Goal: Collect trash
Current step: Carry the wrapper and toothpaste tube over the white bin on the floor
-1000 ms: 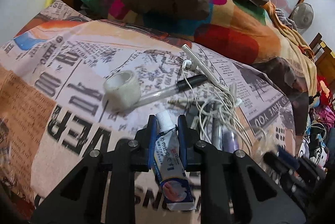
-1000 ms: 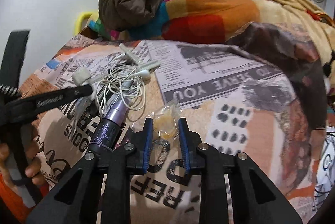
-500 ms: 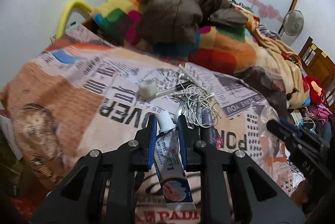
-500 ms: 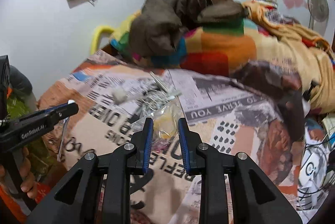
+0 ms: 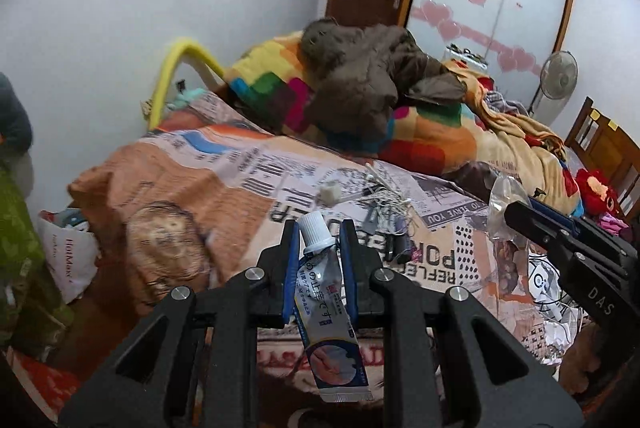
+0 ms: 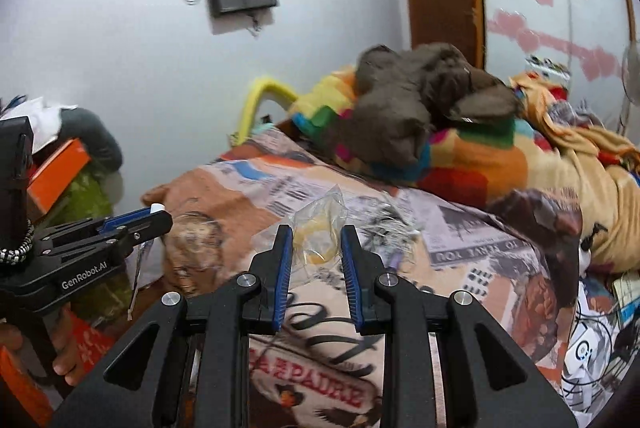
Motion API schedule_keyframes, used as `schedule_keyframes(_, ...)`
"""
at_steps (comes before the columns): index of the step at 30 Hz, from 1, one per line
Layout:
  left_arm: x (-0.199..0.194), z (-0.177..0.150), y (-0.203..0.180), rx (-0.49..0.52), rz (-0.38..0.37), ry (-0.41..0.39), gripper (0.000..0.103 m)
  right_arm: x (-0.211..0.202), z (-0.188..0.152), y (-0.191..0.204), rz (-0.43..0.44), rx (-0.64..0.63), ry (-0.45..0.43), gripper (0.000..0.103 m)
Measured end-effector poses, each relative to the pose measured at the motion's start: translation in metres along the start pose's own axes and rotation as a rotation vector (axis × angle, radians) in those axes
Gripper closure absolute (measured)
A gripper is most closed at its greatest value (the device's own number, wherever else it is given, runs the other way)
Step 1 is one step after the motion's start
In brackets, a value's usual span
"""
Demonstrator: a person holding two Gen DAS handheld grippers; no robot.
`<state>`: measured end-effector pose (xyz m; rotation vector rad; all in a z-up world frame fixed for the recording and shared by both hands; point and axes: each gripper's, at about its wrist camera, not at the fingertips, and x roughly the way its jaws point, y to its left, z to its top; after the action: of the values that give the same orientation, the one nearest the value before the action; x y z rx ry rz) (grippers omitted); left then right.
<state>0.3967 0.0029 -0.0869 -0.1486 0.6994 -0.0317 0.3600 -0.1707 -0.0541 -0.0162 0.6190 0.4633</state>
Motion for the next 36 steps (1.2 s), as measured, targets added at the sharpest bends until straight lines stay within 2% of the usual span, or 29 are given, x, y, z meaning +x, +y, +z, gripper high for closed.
schedule_keyframes(9, -0.083, -0.028, 0.057, -0.023, 0.102, -0.054, 0.084, -0.017, -0.001, 0.075, 0.114, -0.097, -0.022, 0.081)
schedule_keyframes(14, -0.12, -0.049, 0.096, -0.066, 0.152, -0.075, 0.084, -0.012, -0.006, 0.118, 0.18, -0.148, -0.009, 0.081)
schedule_keyframes(21, -0.15, -0.081, 0.15, -0.147, 0.215, -0.085, 0.084, 0.01, -0.023, 0.182, 0.269, -0.224, 0.049, 0.081)
schedule_keyframes(28, -0.15, -0.12, 0.211, -0.246, 0.262, -0.045, 0.084, 0.038, -0.053, 0.242, 0.339, -0.304, 0.15, 0.081)
schedule_keyframes(36, -0.118, -0.177, 0.277, -0.365, 0.309, 0.061, 0.084, 0.082, -0.089, 0.285, 0.383, -0.375, 0.285, 0.081)
